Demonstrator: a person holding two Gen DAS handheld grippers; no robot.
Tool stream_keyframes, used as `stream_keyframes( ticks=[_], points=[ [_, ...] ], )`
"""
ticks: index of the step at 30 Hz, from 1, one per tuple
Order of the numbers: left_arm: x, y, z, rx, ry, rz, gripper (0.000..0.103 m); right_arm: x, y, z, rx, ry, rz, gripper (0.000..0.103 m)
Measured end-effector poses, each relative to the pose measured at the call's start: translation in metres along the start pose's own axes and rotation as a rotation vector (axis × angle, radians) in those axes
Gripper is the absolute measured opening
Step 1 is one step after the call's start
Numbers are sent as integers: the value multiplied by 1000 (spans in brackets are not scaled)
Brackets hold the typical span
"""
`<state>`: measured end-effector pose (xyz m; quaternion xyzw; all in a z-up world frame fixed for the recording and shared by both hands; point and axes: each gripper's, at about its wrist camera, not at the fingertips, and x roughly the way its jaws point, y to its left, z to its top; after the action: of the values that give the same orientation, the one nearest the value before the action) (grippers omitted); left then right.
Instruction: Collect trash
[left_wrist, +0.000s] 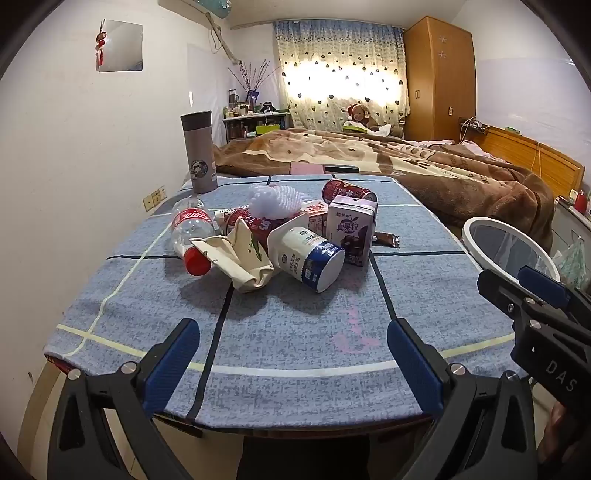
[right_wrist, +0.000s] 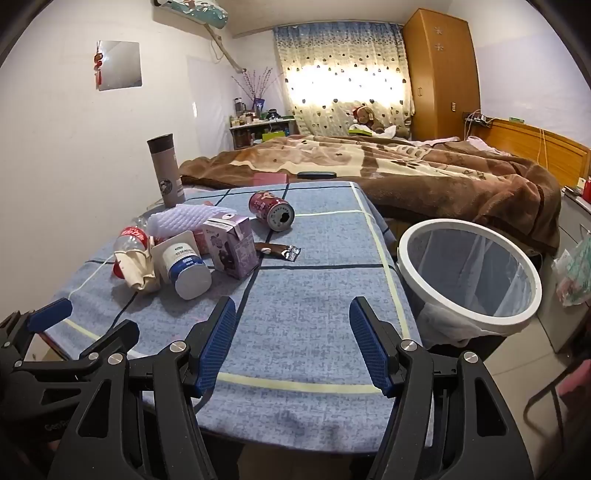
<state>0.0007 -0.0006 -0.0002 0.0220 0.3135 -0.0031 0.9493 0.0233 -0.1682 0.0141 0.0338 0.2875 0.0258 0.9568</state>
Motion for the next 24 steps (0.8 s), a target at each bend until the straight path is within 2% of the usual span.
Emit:
stream_keyframes(
  ticks=[24],
  points=[
    [0, 0, 1, -2, -11, 5, 103, -4, 1, 2, 1, -4, -3, 66]
  ],
)
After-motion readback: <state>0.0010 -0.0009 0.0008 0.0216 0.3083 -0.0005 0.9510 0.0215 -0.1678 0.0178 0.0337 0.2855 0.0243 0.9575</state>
